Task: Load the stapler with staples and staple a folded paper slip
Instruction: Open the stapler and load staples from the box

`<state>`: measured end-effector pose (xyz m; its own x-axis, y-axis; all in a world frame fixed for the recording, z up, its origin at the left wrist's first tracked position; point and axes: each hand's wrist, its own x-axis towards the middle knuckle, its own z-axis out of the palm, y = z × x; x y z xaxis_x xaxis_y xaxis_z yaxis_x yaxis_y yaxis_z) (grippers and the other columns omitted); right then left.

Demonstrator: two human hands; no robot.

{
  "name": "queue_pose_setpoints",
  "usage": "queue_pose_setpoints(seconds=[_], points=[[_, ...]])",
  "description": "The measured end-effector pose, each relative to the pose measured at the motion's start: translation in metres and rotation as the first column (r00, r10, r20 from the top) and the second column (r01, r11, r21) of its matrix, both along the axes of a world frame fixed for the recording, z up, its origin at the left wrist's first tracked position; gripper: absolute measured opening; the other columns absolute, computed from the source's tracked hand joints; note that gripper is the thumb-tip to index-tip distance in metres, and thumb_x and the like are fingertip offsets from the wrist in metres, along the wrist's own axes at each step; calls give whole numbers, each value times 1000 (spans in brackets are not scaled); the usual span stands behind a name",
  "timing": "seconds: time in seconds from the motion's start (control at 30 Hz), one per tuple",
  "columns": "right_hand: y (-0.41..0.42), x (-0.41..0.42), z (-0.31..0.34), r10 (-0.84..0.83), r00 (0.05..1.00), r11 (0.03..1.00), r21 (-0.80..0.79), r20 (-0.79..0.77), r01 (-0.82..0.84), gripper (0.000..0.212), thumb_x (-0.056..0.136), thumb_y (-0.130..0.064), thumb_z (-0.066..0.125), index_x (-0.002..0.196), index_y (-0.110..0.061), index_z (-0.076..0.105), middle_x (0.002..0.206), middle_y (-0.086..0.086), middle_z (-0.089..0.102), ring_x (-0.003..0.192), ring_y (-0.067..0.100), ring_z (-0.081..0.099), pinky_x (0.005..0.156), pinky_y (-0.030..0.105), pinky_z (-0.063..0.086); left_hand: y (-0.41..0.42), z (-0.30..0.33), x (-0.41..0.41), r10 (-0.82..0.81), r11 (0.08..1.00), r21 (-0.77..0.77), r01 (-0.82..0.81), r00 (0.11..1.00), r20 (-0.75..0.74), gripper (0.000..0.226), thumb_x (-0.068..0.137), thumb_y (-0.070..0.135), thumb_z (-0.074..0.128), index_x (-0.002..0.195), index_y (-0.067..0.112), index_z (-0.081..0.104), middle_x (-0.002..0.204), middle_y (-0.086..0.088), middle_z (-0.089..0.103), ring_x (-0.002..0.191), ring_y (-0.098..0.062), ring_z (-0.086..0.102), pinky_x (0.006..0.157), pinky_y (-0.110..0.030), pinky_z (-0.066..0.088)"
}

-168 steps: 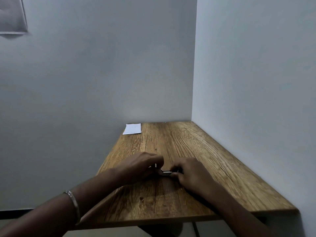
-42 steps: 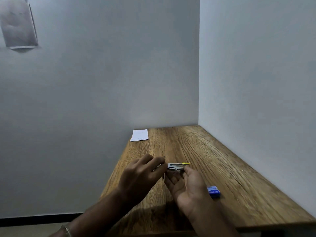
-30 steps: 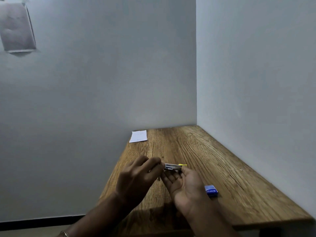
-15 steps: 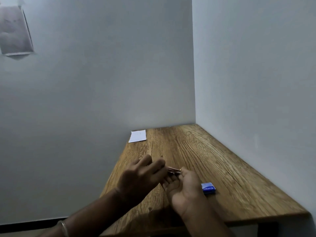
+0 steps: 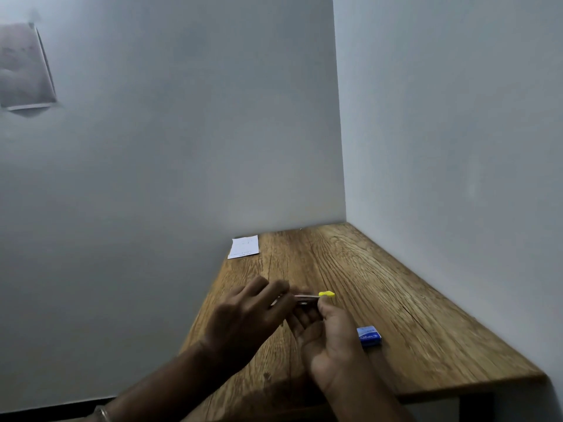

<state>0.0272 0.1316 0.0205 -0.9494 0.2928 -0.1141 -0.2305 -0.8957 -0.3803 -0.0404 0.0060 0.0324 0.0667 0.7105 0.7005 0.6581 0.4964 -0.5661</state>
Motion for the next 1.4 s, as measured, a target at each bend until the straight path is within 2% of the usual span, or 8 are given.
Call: queue_pose_setpoints(seconds=[0.07,0.2,0.4,0.63,0.83,1.03,1.2,1.4], points=[[1,-1,0,-22,1000,1000,16,2,22,30,105,-18,39,101,3,61,84,21,73,83,31,69,79,41,56,-1,1,2,15,999,-30,-12,996,93,27,81,13,68,107,20,66,98,3,65,74,-13,60,45,-21,37],[2,-4,-2,-28,999,996,86,17,27,22,98,-15,54,107,3,64,98,23,72,80,28,74,68,33,61,-4,10,4,38,999,-28,-33,971,234,29,79,15,72,106,23,66,97,8,65,66,-9,59,43,-17,27],[3,-5,-10,-49,995,973,228,90,27,21,87,5,62,107,0,69,103,19,75,92,26,72,71,29,59,-6,23,6,10,1000,-4,-10,946,324,23,78,21,80,98,24,70,87,12,69,52,-8,61,36,-20,39],[2,-2,-9,-77,992,968,247,100,50,21,86,2,66,107,4,68,103,23,74,96,31,72,75,32,60,-5,22,9,58,998,-30,-52,956,288,24,73,18,84,94,21,73,85,10,70,52,-8,61,37,-19,36],[2,-3,-9,-73,994,975,217,85,54,19,89,3,61,107,5,67,100,23,74,85,27,73,67,28,62,-5,19,8,84,996,-51,-73,962,259,26,74,16,83,97,21,72,89,9,70,56,-9,63,40,-19,36],[-2,-4,-8,-18,1000,994,105,-13,19,16,96,2,50,101,6,65,81,19,76,69,24,76,65,32,62,-6,17,7,47,999,-10,-46,994,103,14,86,13,63,95,20,72,93,8,69,62,-12,63,39,-23,38],[-5,-3,-10,0,1000,990,138,-27,3,17,89,5,57,103,4,68,92,20,76,77,24,76,67,30,63,-7,16,7,69,997,35,-73,992,101,20,92,17,52,94,21,71,92,8,68,61,-13,63,39,-24,38],[-3,-1,-7,25,999,995,97,-49,-20,18,93,6,51,101,8,67,95,24,74,83,29,74,66,32,63,-6,17,9,53,996,70,-61,993,102,20,94,17,50,97,21,69,96,8,67,64,-13,65,42,-24,39]])
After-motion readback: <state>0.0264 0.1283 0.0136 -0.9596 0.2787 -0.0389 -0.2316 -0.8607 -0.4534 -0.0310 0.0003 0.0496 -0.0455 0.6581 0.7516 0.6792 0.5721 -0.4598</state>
